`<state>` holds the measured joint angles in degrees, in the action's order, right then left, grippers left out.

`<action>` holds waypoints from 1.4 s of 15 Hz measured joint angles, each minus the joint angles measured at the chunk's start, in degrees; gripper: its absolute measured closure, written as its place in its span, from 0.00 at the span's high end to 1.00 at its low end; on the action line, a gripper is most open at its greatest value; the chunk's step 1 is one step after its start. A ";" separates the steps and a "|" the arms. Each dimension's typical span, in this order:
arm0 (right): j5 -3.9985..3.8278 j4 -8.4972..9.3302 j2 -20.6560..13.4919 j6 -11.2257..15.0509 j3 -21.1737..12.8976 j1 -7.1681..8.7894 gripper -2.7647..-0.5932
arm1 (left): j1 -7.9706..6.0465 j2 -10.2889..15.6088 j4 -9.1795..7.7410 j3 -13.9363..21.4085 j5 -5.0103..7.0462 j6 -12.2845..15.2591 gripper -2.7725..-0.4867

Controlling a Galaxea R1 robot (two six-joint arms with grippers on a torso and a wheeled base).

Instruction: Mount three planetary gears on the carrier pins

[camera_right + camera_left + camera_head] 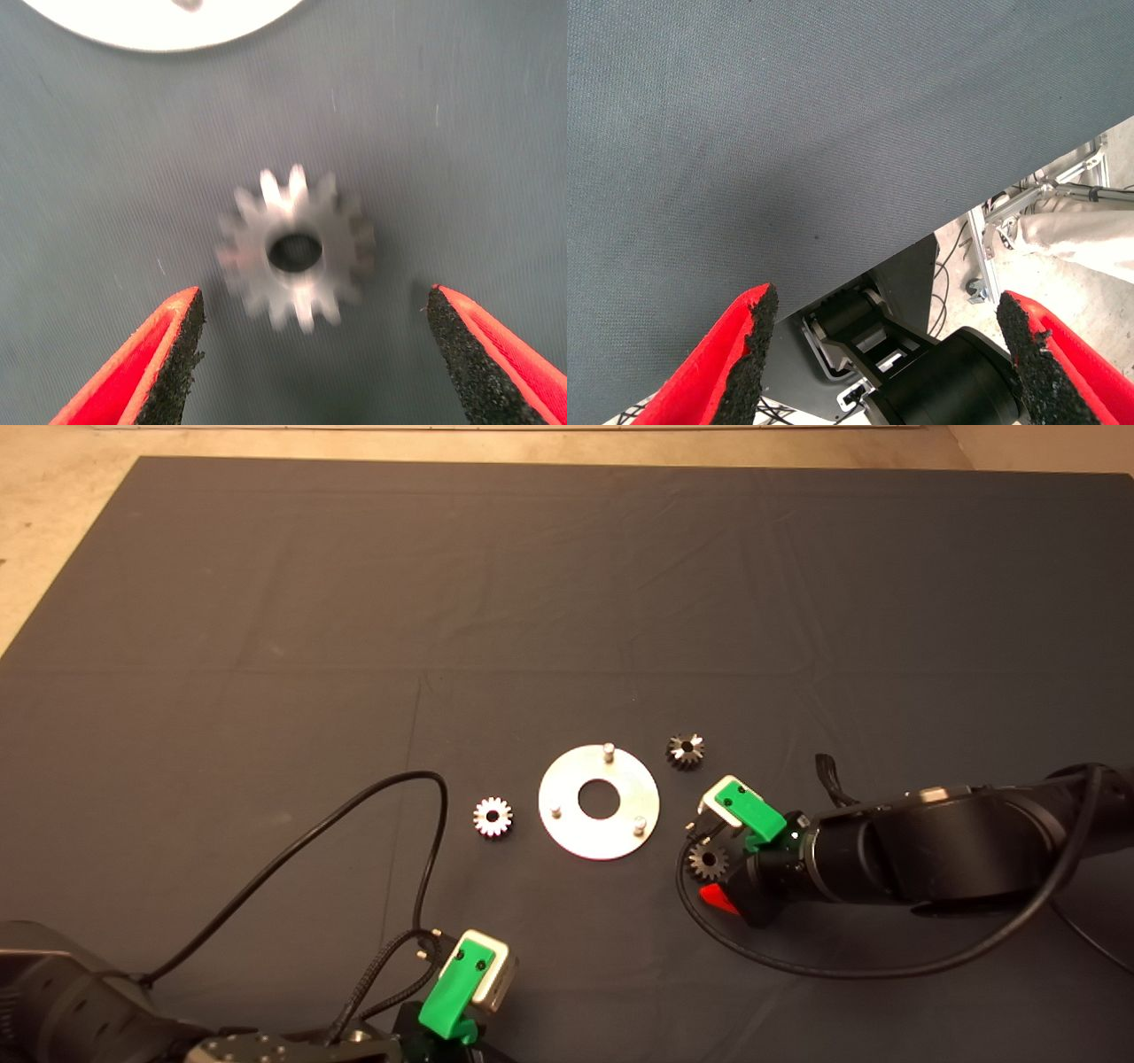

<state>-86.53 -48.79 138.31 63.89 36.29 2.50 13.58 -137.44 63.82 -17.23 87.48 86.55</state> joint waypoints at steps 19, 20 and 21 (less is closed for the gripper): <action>2.59 -2.19 -0.02 -0.97 0.80 -2.66 0.40 | -0.02 0.01 -0.01 0.02 0.00 0.00 0.55; 2.47 -2.54 -0.04 -2.68 0.85 -2.66 0.36 | -0.02 0.01 -0.01 0.02 0.00 0.00 0.55; 2.58 -2.91 -0.02 -3.43 0.85 -2.66 0.36 | -0.02 0.01 -0.01 0.02 0.00 0.00 0.55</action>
<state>-83.96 -51.70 138.29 60.46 37.14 -0.16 13.56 -137.42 63.81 -17.20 87.48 86.55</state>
